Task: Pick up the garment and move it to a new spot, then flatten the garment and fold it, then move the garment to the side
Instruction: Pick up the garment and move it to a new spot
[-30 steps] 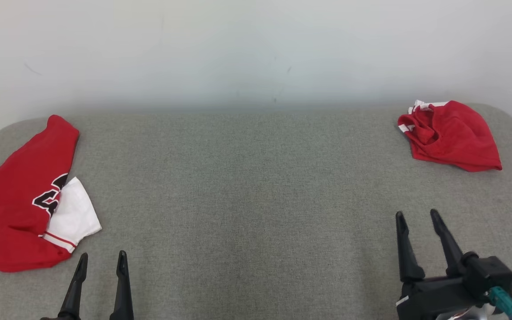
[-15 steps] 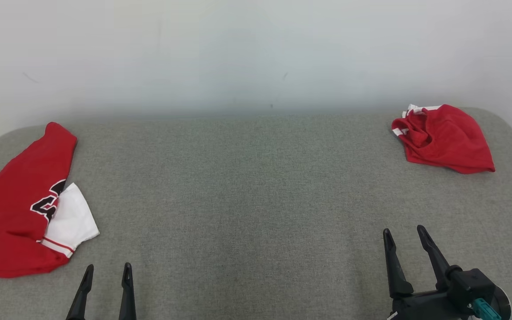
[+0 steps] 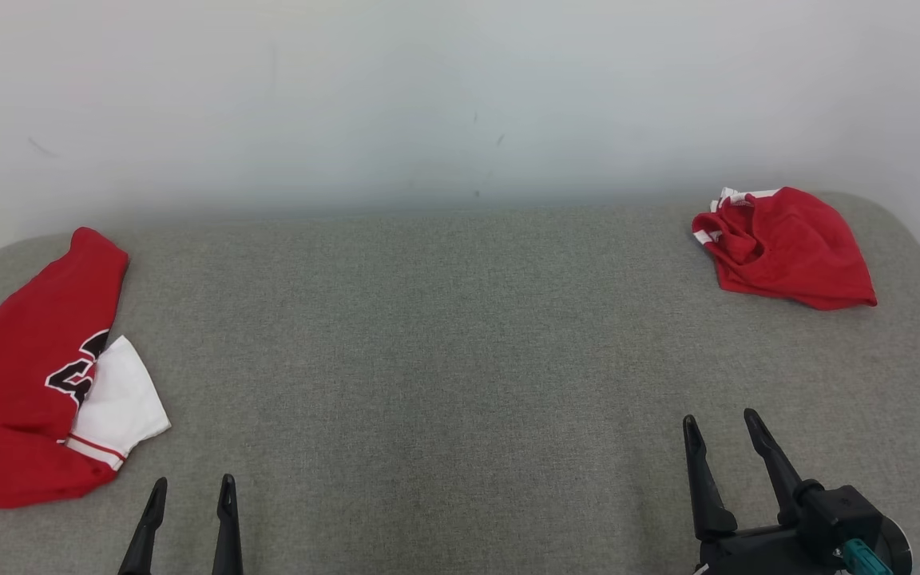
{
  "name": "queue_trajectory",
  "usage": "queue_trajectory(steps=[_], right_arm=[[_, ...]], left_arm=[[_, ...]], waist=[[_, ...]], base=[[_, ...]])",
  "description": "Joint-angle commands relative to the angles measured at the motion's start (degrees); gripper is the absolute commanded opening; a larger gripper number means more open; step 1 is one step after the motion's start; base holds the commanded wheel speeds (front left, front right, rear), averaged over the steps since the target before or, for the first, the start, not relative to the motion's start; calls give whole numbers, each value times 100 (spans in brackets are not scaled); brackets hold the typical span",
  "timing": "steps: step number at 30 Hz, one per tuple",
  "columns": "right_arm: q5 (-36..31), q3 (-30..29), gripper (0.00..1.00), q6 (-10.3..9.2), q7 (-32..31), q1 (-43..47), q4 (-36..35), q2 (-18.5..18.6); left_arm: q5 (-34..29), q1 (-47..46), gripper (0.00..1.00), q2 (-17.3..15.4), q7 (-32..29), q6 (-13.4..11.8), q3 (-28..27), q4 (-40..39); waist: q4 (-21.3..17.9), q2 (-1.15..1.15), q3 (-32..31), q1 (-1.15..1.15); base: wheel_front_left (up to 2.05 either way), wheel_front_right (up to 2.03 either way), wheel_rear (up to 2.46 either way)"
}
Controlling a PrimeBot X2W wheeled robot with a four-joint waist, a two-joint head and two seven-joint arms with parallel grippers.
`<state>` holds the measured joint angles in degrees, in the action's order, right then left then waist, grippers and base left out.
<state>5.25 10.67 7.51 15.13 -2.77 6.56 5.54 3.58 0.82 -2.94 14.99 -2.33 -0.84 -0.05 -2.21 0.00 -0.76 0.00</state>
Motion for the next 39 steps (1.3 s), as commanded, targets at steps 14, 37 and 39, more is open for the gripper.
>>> queue_trajectory(steps=[14, 37, 39], right_arm=[[32, 6, 100, -4, 9, 117, 64, -19], [128, 130, 100, -4, 9, 120, 219, -67], [136, 149, 100, -4, 9, 101, 220, -70]], left_arm=[[38, 16, 100, -1, 20, 2, -49, 37], [89, 140, 100, -17, 20, -56, -353, -11], [84, 133, 100, -18, 20, -46, -370, 5]], waist=[[189, 0, -14, 0], [1602, 0, 0, 0], [1723, 0, 7, 0]], base=[[0, 0, 0], [0, 0, 0], [0, 0, 0]])
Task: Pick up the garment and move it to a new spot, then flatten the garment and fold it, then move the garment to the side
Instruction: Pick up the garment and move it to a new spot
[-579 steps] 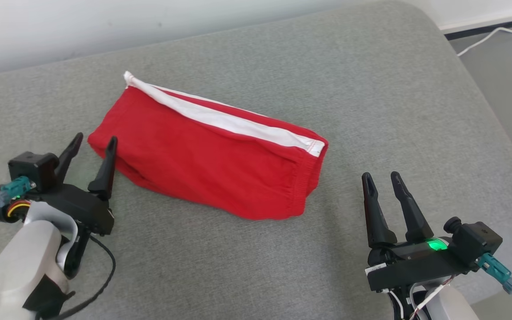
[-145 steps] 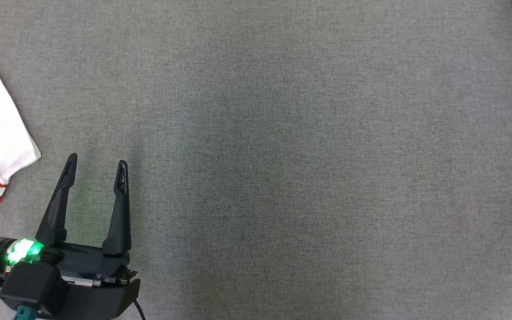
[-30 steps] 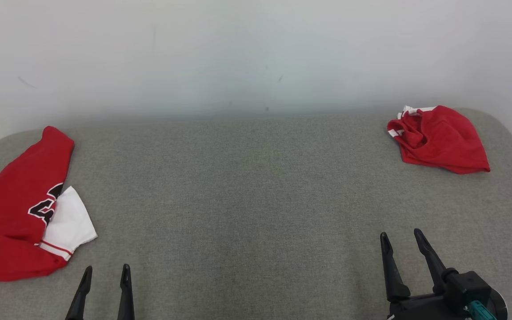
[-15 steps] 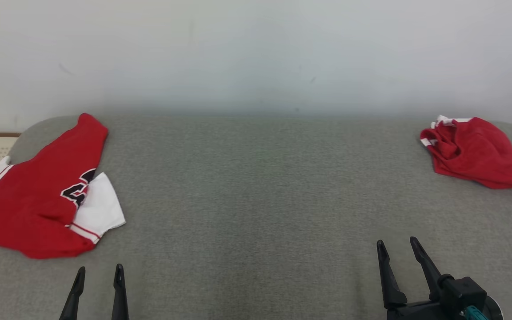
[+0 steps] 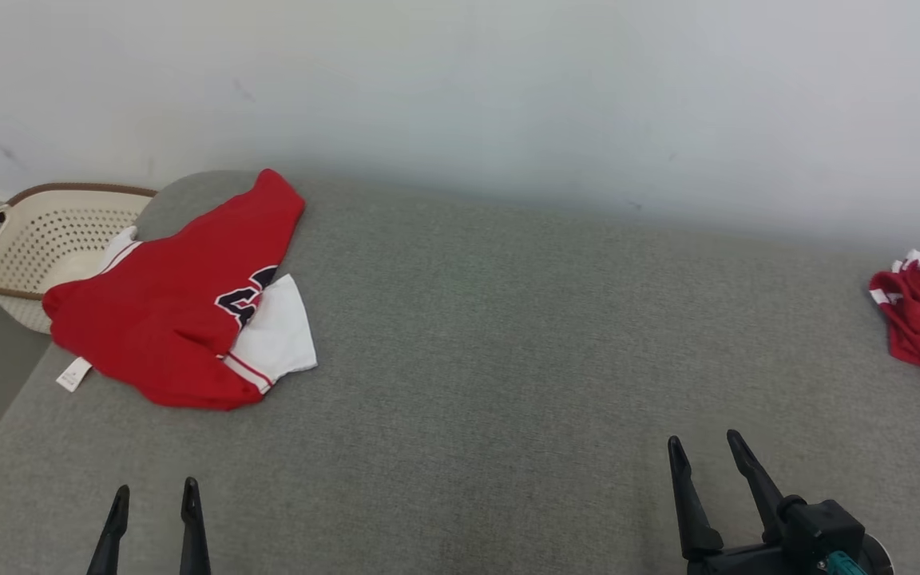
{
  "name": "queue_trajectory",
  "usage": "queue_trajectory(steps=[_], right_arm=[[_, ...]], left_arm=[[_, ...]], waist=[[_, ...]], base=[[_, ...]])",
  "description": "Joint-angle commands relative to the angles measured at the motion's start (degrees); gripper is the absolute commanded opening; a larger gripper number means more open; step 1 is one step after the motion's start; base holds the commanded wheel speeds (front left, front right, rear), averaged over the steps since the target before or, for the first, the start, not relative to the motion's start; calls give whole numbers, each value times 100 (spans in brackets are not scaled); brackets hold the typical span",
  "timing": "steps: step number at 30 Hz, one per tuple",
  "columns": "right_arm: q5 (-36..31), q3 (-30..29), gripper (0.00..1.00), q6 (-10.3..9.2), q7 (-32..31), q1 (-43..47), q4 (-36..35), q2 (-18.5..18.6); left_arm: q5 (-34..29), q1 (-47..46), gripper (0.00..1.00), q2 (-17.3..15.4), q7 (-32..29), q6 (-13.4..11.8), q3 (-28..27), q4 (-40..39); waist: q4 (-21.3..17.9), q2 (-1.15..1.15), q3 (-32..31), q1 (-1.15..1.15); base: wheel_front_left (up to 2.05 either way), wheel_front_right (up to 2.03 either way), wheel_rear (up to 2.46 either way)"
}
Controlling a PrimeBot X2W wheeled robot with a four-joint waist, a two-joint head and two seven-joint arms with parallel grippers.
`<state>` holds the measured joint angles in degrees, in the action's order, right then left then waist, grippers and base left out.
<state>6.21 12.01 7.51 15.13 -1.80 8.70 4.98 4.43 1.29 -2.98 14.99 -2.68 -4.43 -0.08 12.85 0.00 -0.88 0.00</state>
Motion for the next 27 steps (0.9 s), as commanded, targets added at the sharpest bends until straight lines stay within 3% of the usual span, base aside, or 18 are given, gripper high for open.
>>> queue_trajectory(steps=[1, 16, 27], right_arm=[[39, 4, 100, -4, 9, 0, 8, -9], [76, 63, 100, -4, 9, -48, 55, -26], [97, 144, 100, -4, 9, -81, 99, -26]], left_arm=[[-8, 79, 100, -12, 20, -7, -6, 18], [-48, 99, 100, -8, 20, -13, -60, 53], [-42, 124, 100, -6, 20, -28, -144, 35]], waist=[[284, 0, 23, 0], [1039, 0, 9, 0], [1128, 0, 25, 0]], base=[[0, 0, 0], [0, 0, 0], [0, 0, 0]])
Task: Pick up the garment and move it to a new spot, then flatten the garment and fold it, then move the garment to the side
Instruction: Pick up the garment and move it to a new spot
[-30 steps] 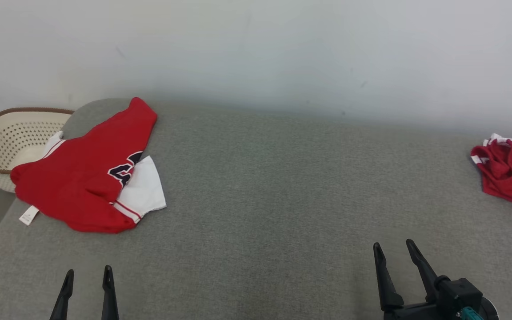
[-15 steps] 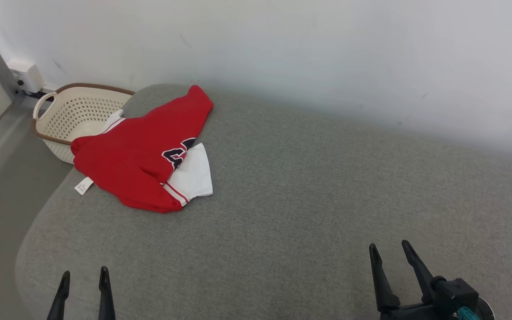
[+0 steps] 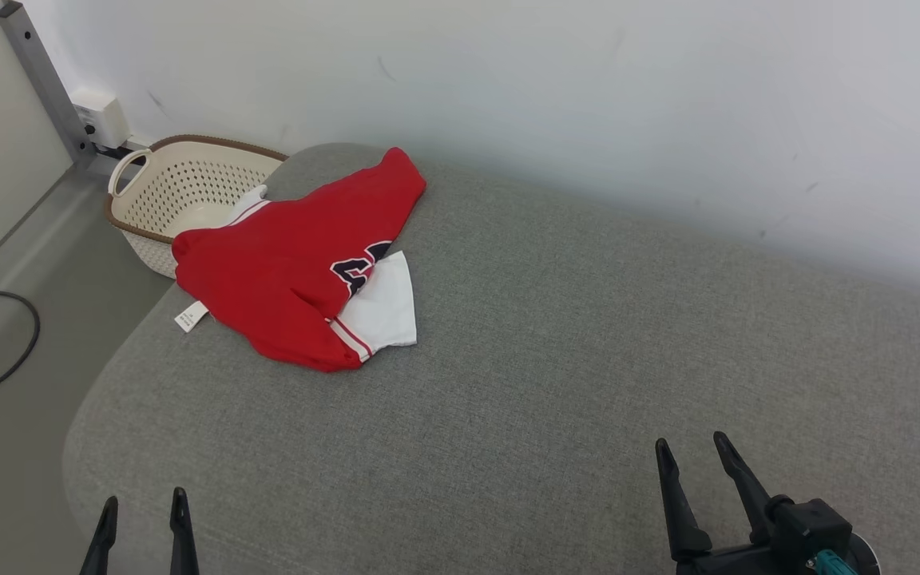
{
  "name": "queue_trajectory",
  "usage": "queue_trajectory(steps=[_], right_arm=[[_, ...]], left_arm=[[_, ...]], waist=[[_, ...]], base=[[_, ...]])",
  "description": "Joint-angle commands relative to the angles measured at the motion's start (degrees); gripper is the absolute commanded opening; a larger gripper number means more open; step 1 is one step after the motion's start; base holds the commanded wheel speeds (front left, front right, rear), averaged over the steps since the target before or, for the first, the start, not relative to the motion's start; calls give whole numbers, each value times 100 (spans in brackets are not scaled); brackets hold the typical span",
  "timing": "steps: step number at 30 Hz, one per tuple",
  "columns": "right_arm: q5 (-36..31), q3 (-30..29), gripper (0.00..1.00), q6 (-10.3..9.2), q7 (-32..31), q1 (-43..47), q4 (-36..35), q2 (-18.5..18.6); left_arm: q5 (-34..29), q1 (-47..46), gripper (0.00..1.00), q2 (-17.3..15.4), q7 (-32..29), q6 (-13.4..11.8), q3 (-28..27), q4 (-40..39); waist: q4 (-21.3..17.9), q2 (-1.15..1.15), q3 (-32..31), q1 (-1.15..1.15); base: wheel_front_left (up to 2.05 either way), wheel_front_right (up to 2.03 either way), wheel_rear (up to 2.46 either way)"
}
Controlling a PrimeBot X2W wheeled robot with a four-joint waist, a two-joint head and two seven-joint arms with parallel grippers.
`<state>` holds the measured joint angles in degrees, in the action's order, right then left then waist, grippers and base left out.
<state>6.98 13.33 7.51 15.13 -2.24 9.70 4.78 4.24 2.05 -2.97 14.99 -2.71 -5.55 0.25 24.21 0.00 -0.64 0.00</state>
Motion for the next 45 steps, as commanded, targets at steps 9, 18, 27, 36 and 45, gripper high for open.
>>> queue_trajectory(steps=[9, 18, 27, 36, 45], right_arm=[[55, 97, 100, -4, 9, -153, 7, 39], [62, 224, 100, -4, 9, -497, -67, 19], [29, 336, 100, -4, 9, -935, -149, -11], [76, 383, 100, -4, 9, -1268, -323, -127], [2, 383, 100, -4, 8, -1430, -400, -169]], left_arm=[[121, -144, 100, -3, 20, -2, -104, -78], [277, -1274, 100, -211, 19, 335, -168, -63], [583, -2879, 100, -716, -84, 709, -332, 842], [988, -4332, 100, -1417, -588, 889, -452, 2013], [906, -5283, 100, -2062, -995, 953, -228, 3150]], waist=[[-207, 0, 118, 0], [-779, 0, 529, 0], [-1516, 0, 1034, 0], [-2183, 0, 1519, 0], [-2629, 0, 1772, 0]], base=[[0, 0, 0], [0, 0, 0], [0, 0, 0], [0, 0, 0], [0, 0, 0]])
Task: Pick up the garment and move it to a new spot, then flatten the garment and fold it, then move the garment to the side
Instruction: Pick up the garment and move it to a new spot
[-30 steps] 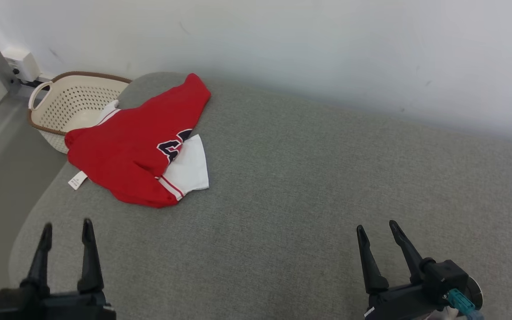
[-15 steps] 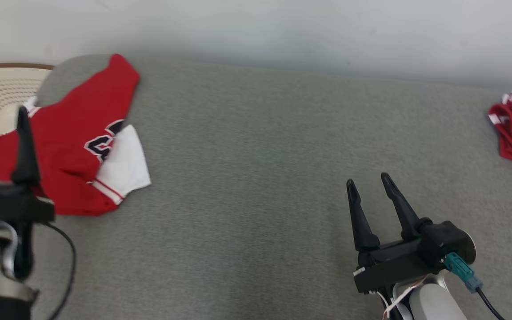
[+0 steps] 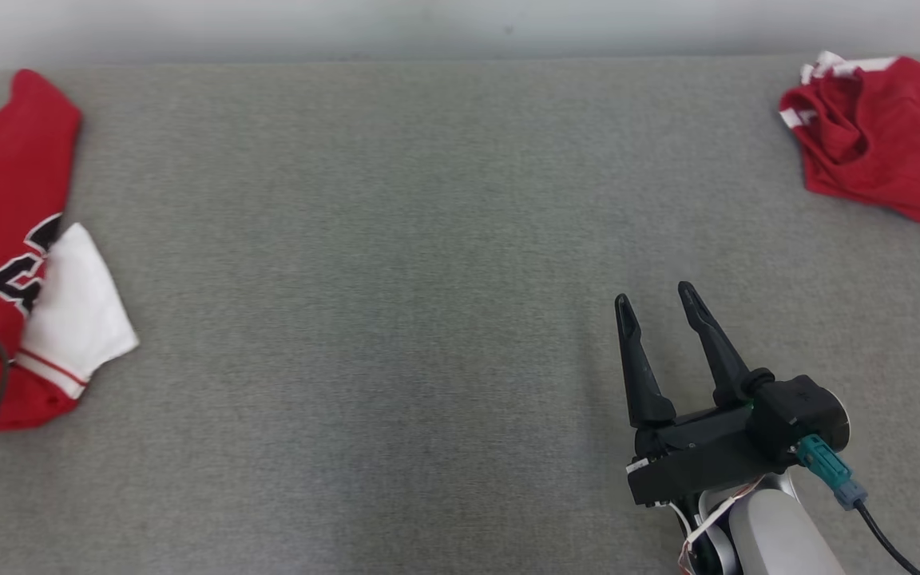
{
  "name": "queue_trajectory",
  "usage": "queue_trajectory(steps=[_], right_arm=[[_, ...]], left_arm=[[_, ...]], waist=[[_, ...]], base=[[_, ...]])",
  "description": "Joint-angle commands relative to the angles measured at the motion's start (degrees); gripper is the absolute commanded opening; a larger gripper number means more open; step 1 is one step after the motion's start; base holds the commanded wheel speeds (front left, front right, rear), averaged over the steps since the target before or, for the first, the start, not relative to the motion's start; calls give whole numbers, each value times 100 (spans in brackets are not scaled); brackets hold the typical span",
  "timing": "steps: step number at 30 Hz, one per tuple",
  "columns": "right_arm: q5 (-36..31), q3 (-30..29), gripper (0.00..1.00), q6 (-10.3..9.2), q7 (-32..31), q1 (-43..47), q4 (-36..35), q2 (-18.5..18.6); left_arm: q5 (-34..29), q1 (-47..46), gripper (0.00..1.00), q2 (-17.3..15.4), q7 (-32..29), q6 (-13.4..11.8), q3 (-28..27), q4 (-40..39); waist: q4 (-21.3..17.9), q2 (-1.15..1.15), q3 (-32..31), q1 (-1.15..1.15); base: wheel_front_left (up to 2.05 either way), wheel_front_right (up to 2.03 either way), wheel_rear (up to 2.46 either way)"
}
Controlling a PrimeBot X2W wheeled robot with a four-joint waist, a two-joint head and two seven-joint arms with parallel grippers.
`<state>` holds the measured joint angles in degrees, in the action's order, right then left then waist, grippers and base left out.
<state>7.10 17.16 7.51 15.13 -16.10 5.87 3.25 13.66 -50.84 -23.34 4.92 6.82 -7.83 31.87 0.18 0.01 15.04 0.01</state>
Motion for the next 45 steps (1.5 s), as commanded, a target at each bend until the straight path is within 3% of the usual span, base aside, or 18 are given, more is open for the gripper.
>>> queue_trajectory(steps=[1, 17, 32, 36, 37, 38, 45], right_arm=[[-11, 15, 100, -4, 9, -68, -29, -18], [-14, 27, 100, -4, 9, -192, -7, -39], [-34, 78, 100, -4, 9, -289, 106, -40], [-14, 86, 100, -4, 9, -304, 131, -40], [-8, 86, 100, -4, 9, -299, 140, -41], [-5, 85, 100, -4, 9, -293, 152, -40], [38, 99, 100, -4, 9, -242, 233, -31]], left_arm=[[-34, -80, 100, -82, -13, 8, 13, 106], [-153, -509, 100, -753, -880, 49, 395, 2128], [-66, -503, 100, -846, -1670, 60, 1154, 3267], [-34, -535, 100, -932, -1562, 60, 1377, 3187], [-32, -543, 94, -954, -1535, 60, 1429, 3190], [-5, -551, 3, -983, -1500, 60, 1454, 3207], [21, -591, 0, -1041, -1125, 61, 1715, 3211]], waist=[[-275, -1, 235, -1], [-744, -1, 621, -1], [-751, -1, 733, -1], [-756, -1, 739, -1], [-756, -1, 733, -1], [-754, -1, 723, -1], [-710, -1, 543, -1]], base=[[0, 0, 0], [0, 0, 0], [0, 0, 0], [0, 0, 0], [0, 0, 0], [0, 0, 0], [0, 0, 0]])
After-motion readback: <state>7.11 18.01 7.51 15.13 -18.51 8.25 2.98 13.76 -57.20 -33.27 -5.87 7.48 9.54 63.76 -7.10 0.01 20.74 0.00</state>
